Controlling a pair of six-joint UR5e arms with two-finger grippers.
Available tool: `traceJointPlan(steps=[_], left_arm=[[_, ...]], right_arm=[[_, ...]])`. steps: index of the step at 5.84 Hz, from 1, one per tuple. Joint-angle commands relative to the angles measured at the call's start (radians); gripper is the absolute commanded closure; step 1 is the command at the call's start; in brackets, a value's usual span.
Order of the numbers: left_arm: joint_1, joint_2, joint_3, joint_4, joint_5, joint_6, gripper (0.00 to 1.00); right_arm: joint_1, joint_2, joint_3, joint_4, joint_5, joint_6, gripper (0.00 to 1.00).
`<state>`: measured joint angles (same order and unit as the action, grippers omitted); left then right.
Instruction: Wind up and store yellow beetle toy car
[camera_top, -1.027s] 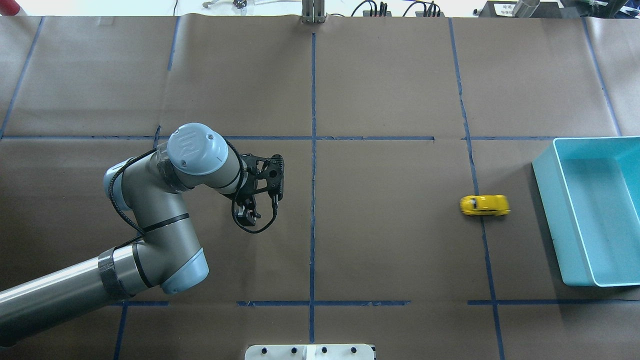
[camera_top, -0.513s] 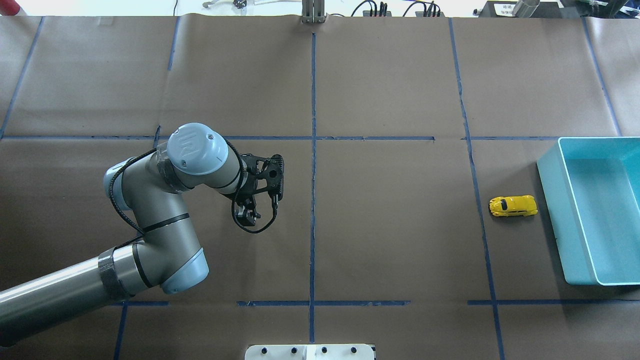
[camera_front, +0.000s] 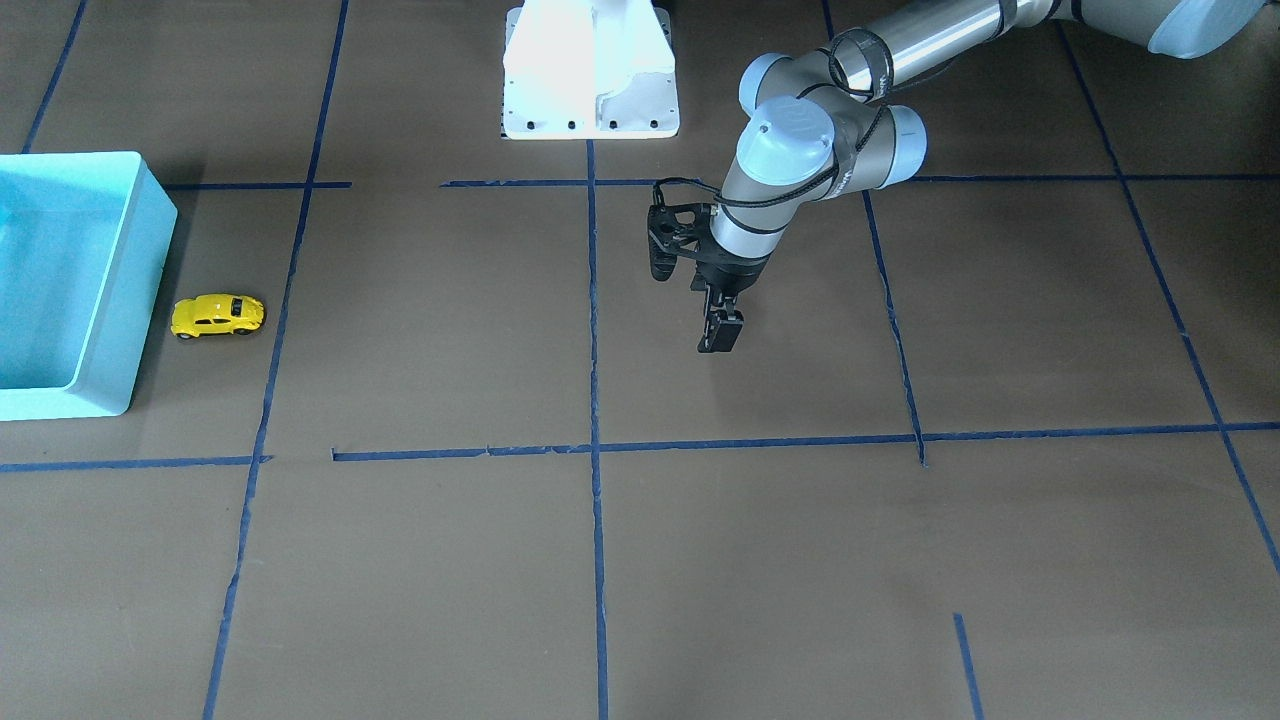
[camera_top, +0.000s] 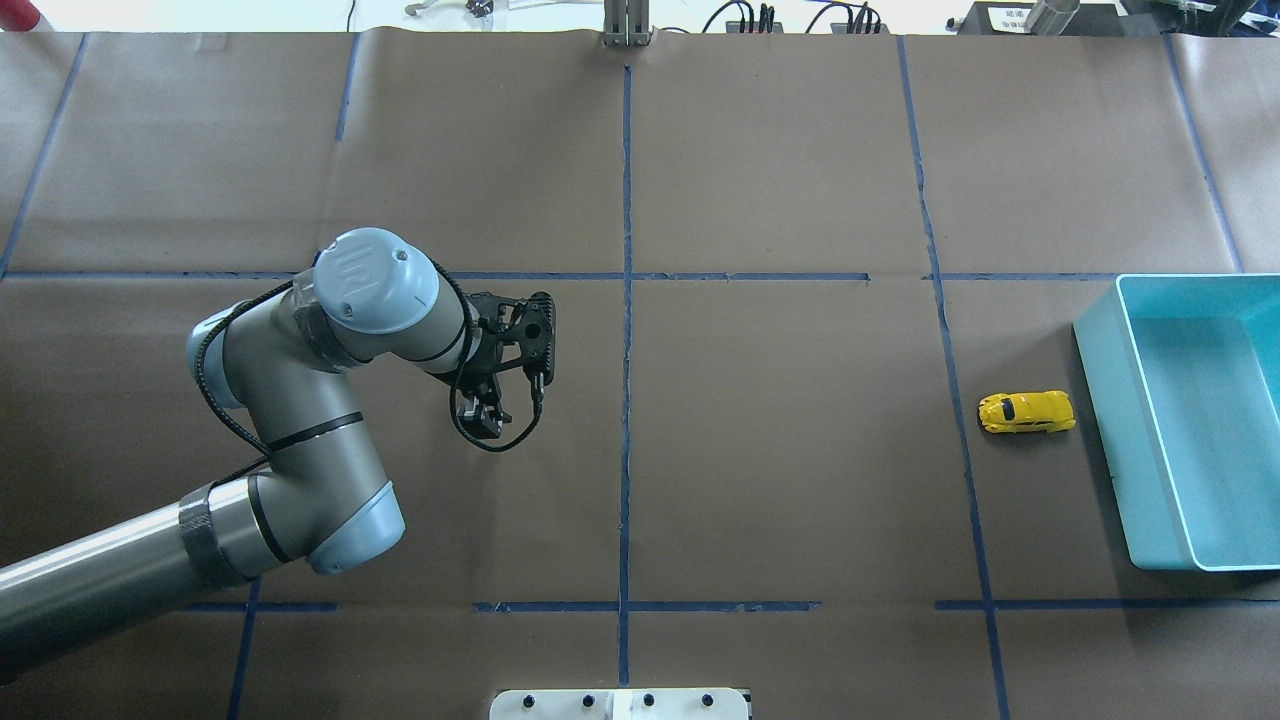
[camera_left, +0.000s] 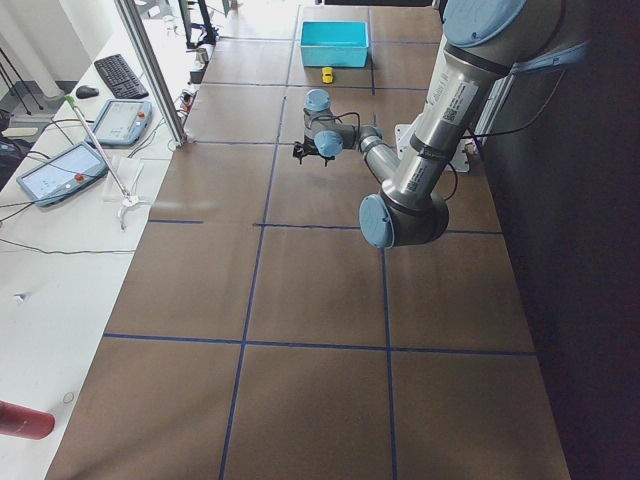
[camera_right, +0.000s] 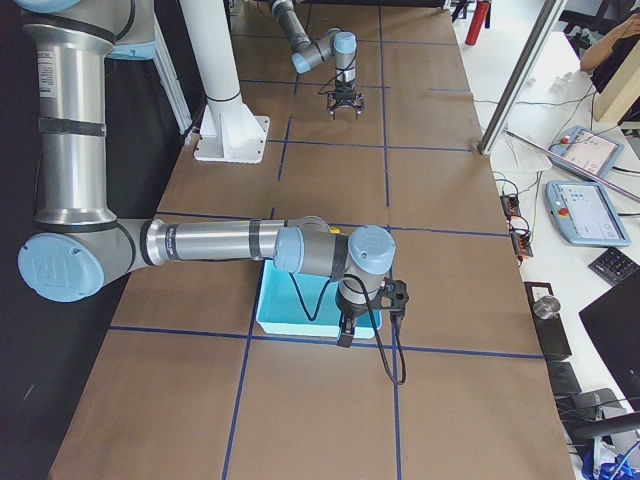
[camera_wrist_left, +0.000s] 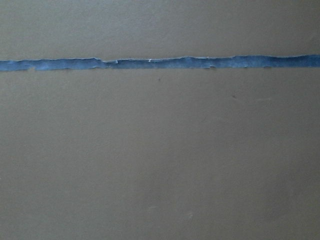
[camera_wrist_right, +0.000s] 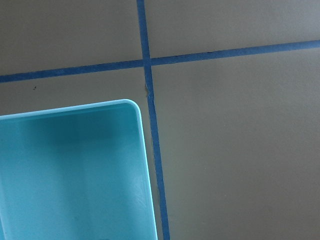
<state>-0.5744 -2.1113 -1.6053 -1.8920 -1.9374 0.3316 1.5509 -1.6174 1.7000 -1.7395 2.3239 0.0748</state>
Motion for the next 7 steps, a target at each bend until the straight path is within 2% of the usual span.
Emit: traceJointPlan(steps=[1,2,4,5,6,7], left_arm=[[-0.086,0.057,-0.044,0.024,-0.087,0.000,0.00],[-0.154,0.127,-0.054,0.036,-0.180,0.001,0.00],[-0.305,0.252,-0.045,0.042,-0.294,0.001,0.00],[-0.403,0.314,-0.038,0.065,-0.396,0.001,0.00],[-0.515,0.399,-0.038,0.109,-0.450,0.001,0.00],[-0.606,0.481,-0.035,0.131,-0.449,0.001,0.00]], right_arm=[[0.000,0.005,0.003,0.000,0.011,-0.001,0.00],[-0.002,0.014,0.056,0.003,0.018,-0.004,0.00],[-0.014,0.016,0.069,0.040,0.002,-0.033,0.00],[-0.027,0.016,0.078,0.092,-0.018,-0.036,0.00],[-0.044,0.016,0.113,0.092,-0.015,-0.036,0.00],[-0.079,0.010,0.168,0.092,-0.017,-0.036,0.00]])
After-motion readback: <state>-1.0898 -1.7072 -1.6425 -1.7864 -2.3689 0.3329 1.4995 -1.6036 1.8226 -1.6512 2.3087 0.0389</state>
